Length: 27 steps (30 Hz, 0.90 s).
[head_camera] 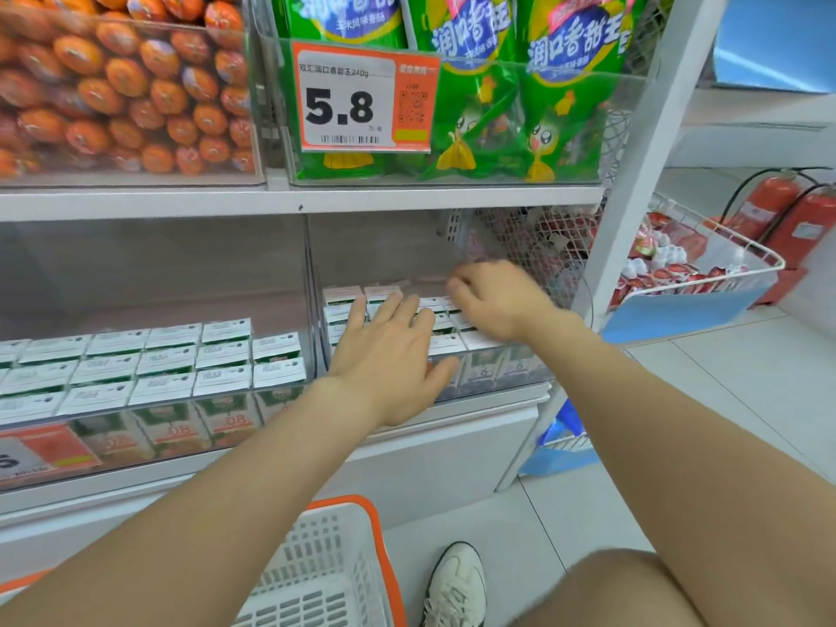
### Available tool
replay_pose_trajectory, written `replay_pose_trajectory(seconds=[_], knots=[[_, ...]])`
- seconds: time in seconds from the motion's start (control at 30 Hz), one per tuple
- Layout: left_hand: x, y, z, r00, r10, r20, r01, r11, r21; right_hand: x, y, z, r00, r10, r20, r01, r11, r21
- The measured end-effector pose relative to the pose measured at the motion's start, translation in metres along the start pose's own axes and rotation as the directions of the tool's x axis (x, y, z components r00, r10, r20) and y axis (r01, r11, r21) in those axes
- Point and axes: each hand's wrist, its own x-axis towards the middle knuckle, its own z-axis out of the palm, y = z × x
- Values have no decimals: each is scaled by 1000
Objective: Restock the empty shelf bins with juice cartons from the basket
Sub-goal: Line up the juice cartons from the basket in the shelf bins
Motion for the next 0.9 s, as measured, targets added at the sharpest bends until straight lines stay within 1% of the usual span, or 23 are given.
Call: replay_pose_trajectory(seconds=[0.03, 0.07, 0.1, 0.17, 0.2, 0.23, 0.3, 0.4, 0.57, 0.63, 0.7, 0.73, 0.8, 0.83, 0.9], knots=[[3, 1, 1, 1000, 6, 21, -6, 1000, -16, 0, 9, -5, 997, 19, -74, -23, 998, -53], [6, 2, 3, 999, 13, 31, -12, 1000, -25, 0, 18, -7, 993, 31, -111, -42, 995, -93], [7, 3, 5, 999, 16, 28, -15, 1000, -26, -2, 25, -7, 994, 32, -106, -43, 994, -103], [7, 5, 9, 1000, 12, 7, -12, 1000, -5, -4, 32, 0, 999, 44, 22, -43, 998, -38], [8, 5, 10, 1000, 11, 3, -11, 1000, 14, -4, 32, 2, 991, 78, 109, -77, 997, -15], [9, 5, 9, 1000, 11, 7, -11, 999, 34, -3, 32, 3, 976, 119, 181, -117, 993, -25], [10, 5, 9, 1000, 9, 27, -10, 998, 63, -1, 33, 0, 948, 184, 258, -167, 982, -86], [11, 6, 9, 999, 13, 34, -15, 997, 73, -2, 35, -2, 934, 197, 300, -178, 980, -89], [9, 5, 11, 999, 27, 44, -29, 998, 60, -6, 25, 1, 929, 190, 316, -166, 981, -102], [10, 6, 12, 999, 20, 42, -22, 998, 54, -10, 19, -1, 952, 181, 246, -152, 979, -133], [7, 6, 10, 1000, -2, 19, 1, 997, 72, -14, 8, -8, 990, 124, 60, -109, 973, -201], [3, 5, 7, 1000, -9, -8, 9, 995, 99, -16, -2, -12, 996, 83, -45, -91, 972, -216], [-12, 0, 1, 993, 20, -118, -5, 992, 127, -21, -33, -22, 980, -5, -197, -30, 984, -174], [-23, -5, -3, 979, 51, -197, -30, 994, 107, -23, -54, -28, 970, -54, -237, 21, 990, -140], [-52, -25, -11, 927, 95, -362, -83, 995, 49, -30, -100, -39, 954, -131, -269, 116, 991, -74]])
